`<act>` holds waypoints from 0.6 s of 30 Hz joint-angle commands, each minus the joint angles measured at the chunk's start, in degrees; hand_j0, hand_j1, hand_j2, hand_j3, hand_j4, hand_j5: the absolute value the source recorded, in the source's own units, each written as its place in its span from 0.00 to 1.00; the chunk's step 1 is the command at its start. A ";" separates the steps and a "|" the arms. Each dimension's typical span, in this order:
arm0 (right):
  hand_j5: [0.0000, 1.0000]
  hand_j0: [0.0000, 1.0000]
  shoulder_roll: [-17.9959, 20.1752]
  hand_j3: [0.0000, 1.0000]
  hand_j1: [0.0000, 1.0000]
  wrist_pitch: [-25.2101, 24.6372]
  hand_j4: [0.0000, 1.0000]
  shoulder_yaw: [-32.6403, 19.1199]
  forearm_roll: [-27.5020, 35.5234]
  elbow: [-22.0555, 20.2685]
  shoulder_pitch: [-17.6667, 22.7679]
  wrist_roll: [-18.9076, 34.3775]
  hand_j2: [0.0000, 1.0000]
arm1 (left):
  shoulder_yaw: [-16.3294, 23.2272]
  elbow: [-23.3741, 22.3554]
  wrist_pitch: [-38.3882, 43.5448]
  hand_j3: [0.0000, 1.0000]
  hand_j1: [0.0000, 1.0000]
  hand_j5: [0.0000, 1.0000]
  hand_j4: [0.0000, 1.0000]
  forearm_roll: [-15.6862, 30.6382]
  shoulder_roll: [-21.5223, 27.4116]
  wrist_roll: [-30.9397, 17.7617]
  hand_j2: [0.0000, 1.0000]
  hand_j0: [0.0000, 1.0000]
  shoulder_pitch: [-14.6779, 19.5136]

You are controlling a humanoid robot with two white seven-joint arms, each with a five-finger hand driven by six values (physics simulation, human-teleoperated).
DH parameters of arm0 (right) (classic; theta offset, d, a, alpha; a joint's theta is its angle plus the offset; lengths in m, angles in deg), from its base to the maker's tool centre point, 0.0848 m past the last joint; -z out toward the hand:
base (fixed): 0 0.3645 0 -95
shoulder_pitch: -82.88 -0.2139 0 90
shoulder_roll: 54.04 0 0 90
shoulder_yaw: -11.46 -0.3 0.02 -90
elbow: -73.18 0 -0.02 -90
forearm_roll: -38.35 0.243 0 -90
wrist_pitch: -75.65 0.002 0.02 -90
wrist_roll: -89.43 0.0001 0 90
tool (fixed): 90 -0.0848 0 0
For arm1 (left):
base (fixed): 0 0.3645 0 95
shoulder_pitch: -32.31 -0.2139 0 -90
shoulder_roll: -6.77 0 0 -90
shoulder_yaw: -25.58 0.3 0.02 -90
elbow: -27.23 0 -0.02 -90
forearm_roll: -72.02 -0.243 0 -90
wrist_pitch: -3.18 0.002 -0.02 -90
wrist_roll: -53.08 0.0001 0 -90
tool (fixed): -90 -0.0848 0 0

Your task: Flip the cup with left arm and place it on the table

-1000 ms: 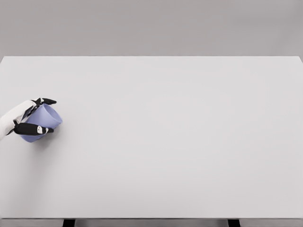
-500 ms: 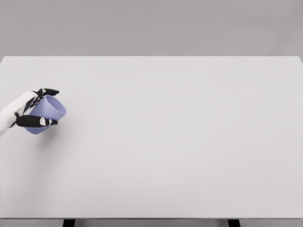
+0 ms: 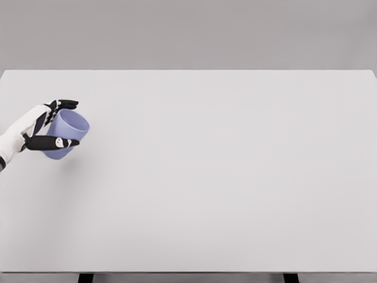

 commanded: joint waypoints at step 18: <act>1.00 1.00 0.00 1.00 1.00 0.03 1.00 0.00 0.01 0.00 0.00 0.01 1.00 | -4.98 -0.07 -2.08 0.84 0.84 0.84 0.84 0.12 -5.40 0.10 0.84 0.84 -3.34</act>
